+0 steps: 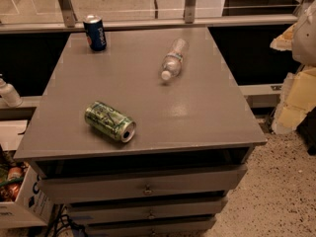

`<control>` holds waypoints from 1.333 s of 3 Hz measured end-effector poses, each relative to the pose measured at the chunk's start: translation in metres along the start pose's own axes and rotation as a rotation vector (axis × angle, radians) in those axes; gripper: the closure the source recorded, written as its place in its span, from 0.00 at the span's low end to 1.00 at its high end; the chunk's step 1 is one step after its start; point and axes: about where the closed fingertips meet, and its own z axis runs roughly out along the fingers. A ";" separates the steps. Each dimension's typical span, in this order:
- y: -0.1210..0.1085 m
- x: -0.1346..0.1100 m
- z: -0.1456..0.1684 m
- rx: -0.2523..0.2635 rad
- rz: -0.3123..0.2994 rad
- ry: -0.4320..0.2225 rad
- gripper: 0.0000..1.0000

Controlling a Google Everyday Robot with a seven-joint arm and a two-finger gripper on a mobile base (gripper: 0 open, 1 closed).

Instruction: Place water bottle upright

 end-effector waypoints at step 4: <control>-0.069 -0.019 0.038 0.044 -0.147 -0.075 0.00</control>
Offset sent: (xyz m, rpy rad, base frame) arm 0.0253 0.0001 -0.0033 0.0277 -0.0338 0.0554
